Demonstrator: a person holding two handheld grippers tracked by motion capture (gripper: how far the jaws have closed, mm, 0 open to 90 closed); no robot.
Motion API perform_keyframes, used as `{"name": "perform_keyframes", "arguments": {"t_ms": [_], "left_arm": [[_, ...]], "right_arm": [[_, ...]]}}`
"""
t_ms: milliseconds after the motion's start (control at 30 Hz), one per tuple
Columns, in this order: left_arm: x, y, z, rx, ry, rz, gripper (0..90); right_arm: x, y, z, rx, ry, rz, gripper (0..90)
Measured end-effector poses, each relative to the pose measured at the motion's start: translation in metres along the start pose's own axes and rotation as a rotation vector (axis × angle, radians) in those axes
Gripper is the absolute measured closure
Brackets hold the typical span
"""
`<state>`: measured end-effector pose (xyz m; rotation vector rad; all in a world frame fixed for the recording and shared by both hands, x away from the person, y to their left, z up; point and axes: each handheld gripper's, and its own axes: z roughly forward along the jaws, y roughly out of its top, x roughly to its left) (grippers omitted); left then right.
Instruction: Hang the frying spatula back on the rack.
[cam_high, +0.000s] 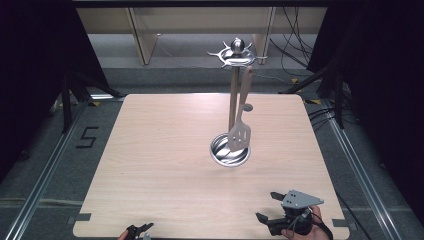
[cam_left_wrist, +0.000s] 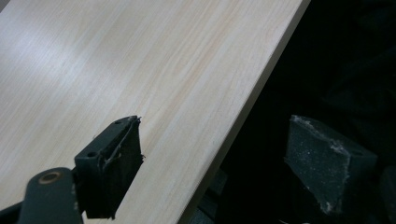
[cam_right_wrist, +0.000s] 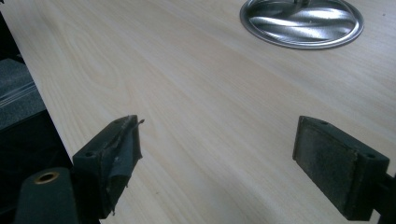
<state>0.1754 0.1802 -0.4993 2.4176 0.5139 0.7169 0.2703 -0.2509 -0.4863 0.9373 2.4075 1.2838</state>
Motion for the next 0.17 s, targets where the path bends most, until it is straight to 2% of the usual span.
{"name": "perform_keyframes", "arguments": {"t_ms": [33, 167], "left_arm": [[-0.0012, -0.0003, 0.0018, -0.012, 0.025, -0.011, 17.7], [-0.0014, -0.0001, 0.0019, -0.011, 0.016, -0.005, 18.3]], "right_arm": [[0.0000, -0.0001, -0.0004, 0.002, -0.012, -0.008, 16.1], [-0.0002, -0.0007, -0.0004, 0.007, -0.015, -0.005, 16.2]]}}
